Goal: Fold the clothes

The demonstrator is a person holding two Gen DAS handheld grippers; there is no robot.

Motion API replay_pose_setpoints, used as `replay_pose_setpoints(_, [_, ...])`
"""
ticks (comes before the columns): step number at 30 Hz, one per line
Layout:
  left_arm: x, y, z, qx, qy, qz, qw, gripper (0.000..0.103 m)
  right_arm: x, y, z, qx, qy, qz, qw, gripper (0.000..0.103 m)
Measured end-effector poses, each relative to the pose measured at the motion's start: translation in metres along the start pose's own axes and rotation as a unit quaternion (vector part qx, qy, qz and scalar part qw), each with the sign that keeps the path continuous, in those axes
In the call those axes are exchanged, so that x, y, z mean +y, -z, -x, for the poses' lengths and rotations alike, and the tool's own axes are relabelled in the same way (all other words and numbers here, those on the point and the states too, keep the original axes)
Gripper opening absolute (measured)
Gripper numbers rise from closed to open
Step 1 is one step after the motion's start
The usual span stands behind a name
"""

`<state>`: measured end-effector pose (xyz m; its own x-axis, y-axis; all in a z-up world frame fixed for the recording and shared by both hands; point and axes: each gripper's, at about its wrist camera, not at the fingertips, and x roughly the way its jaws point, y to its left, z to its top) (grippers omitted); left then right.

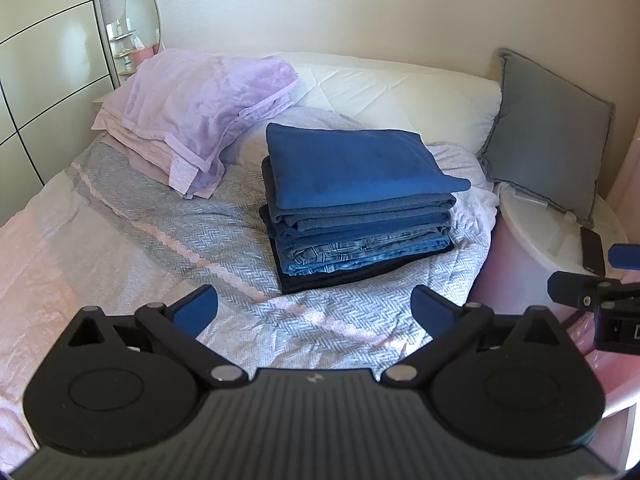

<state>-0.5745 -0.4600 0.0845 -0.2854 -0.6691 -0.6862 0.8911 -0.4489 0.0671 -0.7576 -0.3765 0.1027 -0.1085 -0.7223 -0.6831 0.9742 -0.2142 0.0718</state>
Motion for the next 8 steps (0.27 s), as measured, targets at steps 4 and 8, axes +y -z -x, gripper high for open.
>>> replay_pose_setpoints(4, [0.0,-0.001,-0.0012,0.0,-0.001,0.002,1.0,0.102,0.0018,-0.0031,-0.0028,-0.001,-0.002,0.008,1.0,0.084])
replay_pose_setpoints(8, [-0.0022,-0.0018,-0.0006,-0.01,-0.008,-0.002,0.9999,0.102,0.0024,-0.0053,-0.0058,-0.001,-0.005,0.012,1.0,0.084])
